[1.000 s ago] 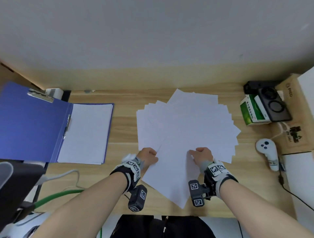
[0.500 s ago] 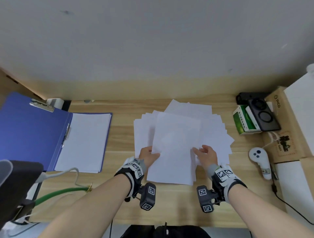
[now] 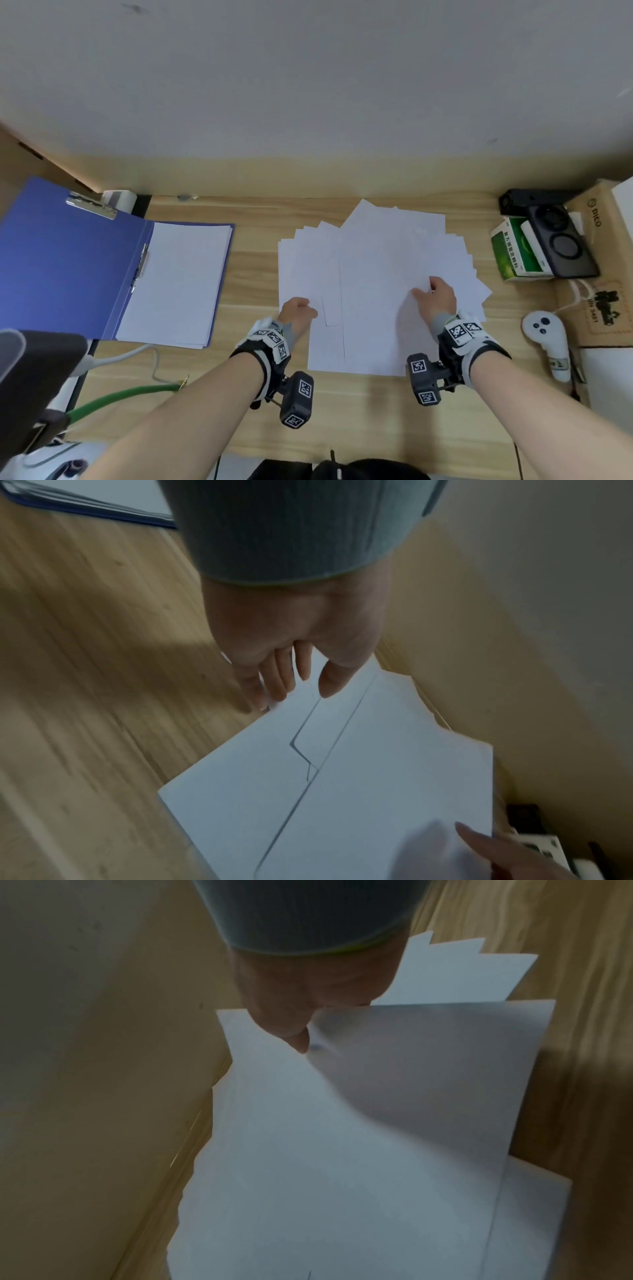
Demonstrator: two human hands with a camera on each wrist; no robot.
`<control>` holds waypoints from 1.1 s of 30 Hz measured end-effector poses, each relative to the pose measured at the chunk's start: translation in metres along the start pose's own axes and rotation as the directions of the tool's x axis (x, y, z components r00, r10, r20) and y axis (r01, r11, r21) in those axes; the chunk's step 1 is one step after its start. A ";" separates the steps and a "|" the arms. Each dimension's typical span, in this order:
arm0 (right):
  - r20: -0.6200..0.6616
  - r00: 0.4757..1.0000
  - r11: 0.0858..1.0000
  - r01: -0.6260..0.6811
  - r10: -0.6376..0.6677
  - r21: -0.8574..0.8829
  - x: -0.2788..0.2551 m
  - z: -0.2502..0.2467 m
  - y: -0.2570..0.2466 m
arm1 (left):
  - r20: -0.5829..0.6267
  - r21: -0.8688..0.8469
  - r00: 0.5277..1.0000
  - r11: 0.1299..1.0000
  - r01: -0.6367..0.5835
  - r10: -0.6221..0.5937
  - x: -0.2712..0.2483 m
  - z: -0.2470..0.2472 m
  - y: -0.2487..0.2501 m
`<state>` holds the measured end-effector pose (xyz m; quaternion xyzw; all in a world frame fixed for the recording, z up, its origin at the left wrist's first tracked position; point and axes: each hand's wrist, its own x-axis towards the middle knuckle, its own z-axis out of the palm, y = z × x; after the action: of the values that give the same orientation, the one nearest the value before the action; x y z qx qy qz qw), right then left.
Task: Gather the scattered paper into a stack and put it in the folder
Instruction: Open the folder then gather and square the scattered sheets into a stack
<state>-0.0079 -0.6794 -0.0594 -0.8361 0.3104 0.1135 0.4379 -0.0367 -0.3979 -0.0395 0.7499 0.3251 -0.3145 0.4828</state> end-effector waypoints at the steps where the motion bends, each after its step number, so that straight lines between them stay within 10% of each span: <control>1: 0.025 0.999 0.999 -0.032 0.033 -0.025 0.003 0.002 -0.003 | -0.005 -0.043 1.000 0.999 0.021 -0.021 0.000 -0.002 0.000; 8: 0.178 0.975 0.980 -0.102 0.132 -0.169 -0.008 0.033 -0.021 | 0.109 -0.205 0.992 0.976 0.079 -0.058 0.009 -0.008 -0.001; 21: 0.233 0.973 0.844 0.133 -0.009 -0.520 0.005 0.011 -0.046 | 0.017 0.093 0.997 0.993 -0.070 0.069 0.047 -0.007 0.017; 27: 0.393 0.886 0.493 0.463 -0.246 -0.737 0.052 0.008 -0.074 | -0.139 0.180 0.972 0.970 -0.163 0.189 0.067 -0.016 0.041; 33: 0.601 0.725 0.377 0.689 -0.336 -0.619 0.094 0.051 -0.110 | -0.156 0.248 0.968 0.957 -0.153 0.195 0.093 -0.024 0.042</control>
<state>0.1374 -0.6314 -0.0603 -0.9527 -0.1510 0.2557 0.0652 0.0556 -0.3720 -0.0827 0.8524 0.2602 -0.2383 0.3859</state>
